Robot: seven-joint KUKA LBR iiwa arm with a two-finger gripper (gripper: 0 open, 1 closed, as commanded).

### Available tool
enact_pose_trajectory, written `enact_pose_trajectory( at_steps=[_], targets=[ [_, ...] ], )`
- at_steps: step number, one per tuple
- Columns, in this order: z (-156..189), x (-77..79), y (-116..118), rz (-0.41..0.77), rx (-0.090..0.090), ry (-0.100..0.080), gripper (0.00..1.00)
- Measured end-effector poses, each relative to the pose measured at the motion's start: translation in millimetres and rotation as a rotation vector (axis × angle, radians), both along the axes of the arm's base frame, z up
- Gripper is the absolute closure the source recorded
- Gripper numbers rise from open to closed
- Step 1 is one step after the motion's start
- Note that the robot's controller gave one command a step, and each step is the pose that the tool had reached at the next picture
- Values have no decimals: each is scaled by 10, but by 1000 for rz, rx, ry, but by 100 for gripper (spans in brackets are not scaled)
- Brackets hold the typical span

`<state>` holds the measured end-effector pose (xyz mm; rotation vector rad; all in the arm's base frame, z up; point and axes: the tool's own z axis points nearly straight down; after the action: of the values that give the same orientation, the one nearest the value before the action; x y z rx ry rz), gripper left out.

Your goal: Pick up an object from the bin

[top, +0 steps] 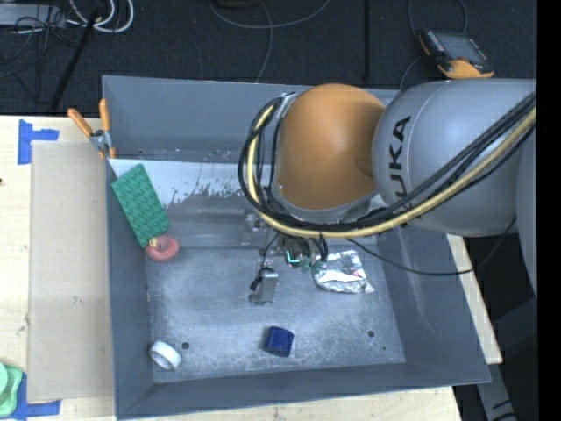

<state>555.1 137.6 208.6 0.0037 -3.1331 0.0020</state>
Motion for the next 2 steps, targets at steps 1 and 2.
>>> enact_pose_trajectory(
  at_steps=[1,2],
  targets=[
    [-882,-754,-479,264,2,0,0],
    [-1384,-680,-765,533,3,-16,0]
  ],
)
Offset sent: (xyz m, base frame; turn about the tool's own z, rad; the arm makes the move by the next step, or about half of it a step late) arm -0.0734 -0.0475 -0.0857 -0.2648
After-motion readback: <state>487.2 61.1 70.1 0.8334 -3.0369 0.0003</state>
